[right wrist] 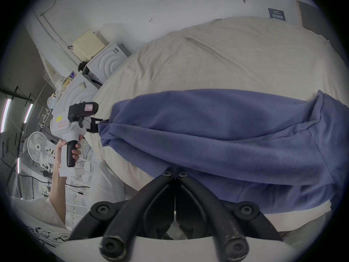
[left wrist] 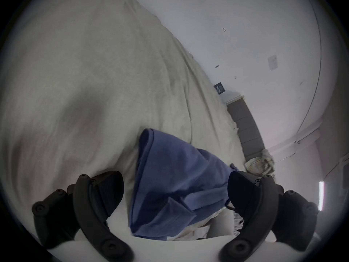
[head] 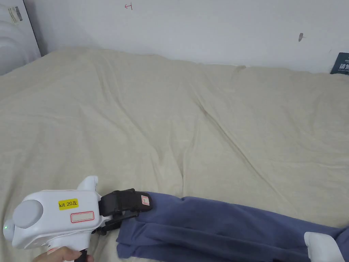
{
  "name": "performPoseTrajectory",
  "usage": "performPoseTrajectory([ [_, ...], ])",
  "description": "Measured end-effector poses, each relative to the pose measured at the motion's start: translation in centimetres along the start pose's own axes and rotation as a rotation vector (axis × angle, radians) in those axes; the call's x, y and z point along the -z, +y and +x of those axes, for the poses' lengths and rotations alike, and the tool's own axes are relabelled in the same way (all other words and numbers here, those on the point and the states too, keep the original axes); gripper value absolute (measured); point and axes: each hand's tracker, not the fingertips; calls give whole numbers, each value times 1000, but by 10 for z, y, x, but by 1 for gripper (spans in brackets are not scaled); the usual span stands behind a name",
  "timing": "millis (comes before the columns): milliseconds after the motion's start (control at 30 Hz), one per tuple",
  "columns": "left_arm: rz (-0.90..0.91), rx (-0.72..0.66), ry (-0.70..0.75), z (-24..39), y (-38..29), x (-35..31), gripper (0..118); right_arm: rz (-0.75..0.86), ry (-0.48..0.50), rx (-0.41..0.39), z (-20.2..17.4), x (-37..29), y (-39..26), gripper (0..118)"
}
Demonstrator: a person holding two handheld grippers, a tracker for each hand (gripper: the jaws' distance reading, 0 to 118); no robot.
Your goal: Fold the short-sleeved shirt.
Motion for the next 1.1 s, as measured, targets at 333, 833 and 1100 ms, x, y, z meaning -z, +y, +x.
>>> performPoseTrajectory([
  [333, -95, -169, -23, -7, -20, 56, 12, -7, 28, 18, -5, 0, -9, 0],
  [833, -37, -52, 21, 38, -7, -2, 12, 98, -9, 101, 36, -49, -20, 0],
  [1100, -3, 62, 83, 88, -7, -19, 12, 150, -34, 142, 63, -83, -32, 0],
])
